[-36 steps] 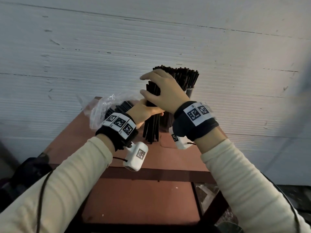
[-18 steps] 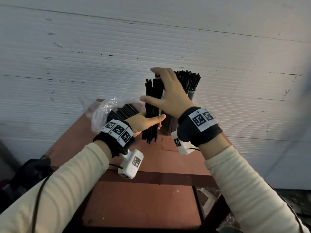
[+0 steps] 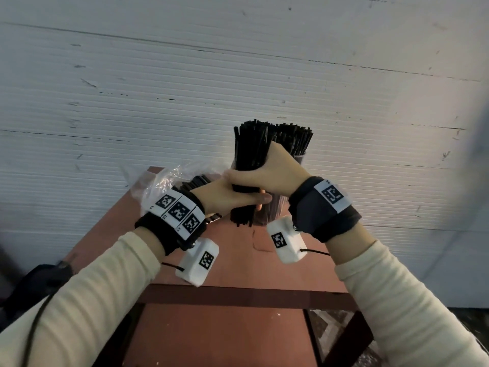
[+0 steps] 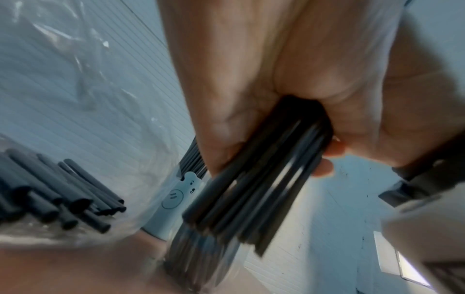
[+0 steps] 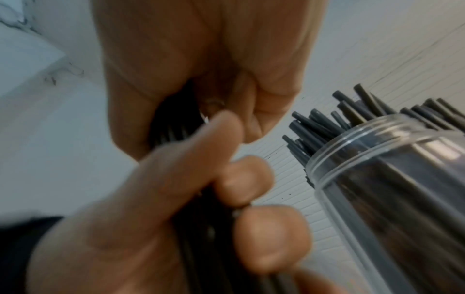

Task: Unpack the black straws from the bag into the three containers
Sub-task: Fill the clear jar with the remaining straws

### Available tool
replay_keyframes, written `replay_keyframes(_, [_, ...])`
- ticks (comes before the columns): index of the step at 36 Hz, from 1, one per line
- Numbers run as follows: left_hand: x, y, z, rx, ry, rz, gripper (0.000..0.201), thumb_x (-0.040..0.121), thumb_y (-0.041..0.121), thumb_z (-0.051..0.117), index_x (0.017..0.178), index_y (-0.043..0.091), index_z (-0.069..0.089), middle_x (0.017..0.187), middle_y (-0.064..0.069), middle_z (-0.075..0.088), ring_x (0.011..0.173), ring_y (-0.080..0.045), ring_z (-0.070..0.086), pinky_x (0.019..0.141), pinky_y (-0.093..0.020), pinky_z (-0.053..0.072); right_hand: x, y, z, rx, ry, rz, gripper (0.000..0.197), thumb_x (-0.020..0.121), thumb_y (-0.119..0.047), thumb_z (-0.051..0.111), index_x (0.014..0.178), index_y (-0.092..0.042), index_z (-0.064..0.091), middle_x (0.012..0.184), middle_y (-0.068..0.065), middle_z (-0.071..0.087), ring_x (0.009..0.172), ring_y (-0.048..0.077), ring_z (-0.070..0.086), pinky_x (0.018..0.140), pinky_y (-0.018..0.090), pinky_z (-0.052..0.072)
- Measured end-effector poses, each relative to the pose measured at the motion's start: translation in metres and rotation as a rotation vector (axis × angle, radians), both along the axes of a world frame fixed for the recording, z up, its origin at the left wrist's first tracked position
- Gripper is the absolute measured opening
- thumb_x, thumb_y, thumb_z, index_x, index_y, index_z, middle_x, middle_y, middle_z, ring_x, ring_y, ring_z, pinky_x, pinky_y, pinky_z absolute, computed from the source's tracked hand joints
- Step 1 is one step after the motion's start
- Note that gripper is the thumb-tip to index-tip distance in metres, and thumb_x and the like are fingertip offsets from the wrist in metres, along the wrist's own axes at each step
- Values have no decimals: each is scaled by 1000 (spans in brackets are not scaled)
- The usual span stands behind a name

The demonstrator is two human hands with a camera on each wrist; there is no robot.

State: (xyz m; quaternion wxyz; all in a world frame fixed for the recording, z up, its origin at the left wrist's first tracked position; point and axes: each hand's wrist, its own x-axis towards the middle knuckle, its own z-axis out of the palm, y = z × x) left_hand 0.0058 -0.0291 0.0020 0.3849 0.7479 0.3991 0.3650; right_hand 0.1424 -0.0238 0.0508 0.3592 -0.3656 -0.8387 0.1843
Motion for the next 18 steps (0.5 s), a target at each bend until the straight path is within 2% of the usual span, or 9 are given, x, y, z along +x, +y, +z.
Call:
replay_keyframes(3, [9,4,4,-28,-130,17,19,84,15,74,99,9,65,86,5,71,85,-6,67,74,-16,50,4,4,12,47,80,-28,34,76,-26,72,80,6,61,77,20,65,74,31,64,67,45,53])
replay_keyframes(4, [12,6,5,-24,-224,35,27,82,12,76,105,8,61,87,6,71,86,-7,68,72,-16,51,7,5,19,56,106,-41,32,76,-26,71,80,4,62,78,18,66,75,29,65,69,44,54])
replay_keyframes(6, [17,14,6,30,-378,95,56,76,10,81,121,11,49,107,-1,68,99,-8,66,75,-17,52,13,7,34,76,174,-84,27,77,-25,70,78,2,64,78,16,68,74,25,67,70,43,55])
replay_keyframes(8, [21,25,4,135,-366,213,84,67,19,88,131,25,34,125,-2,55,111,-1,55,83,-12,47,21,10,49,108,262,-121,23,77,-21,71,75,2,65,74,13,68,69,19,67,69,38,57])
replay_keyframes(10, [24,35,3,167,-314,273,100,65,23,89,138,31,21,136,-1,41,116,4,43,86,-4,34,29,12,62,133,346,-149,19,79,-17,71,76,1,66,68,3,66,64,8,65,62,24,55])
replay_keyframes(12, [28,47,1,118,-269,270,113,66,22,88,147,28,10,147,-1,29,125,-3,33,98,-12,28,37,17,73,138,389,-174,14,80,-16,71,76,-3,66,66,-3,62,59,3,61,56,17,48])
replay_keyframes(15, [32,60,-2,47,-205,222,137,50,37,93,152,26,2,157,-1,21,137,-9,28,115,-32,27,45,26,83,108,419,-201,16,78,-17,70,79,-1,65,67,0,58,57,6,56,51,18,43])
replay_keyframes(16, [33,64,-3,32,-187,208,140,48,38,94,152,26,1,157,-1,22,140,-11,29,117,-38,27,46,30,85,96,424,-215,20,77,-19,70,80,1,65,68,2,59,58,8,56,51,20,43])
replay_keyframes(18, [34,71,-4,1,-174,176,127,58,23,93,152,20,7,151,-2,34,136,-14,39,115,-40,32,51,38,88,82,423,-246,27,75,-22,71,83,4,65,72,5,60,63,13,59,55,26,46])
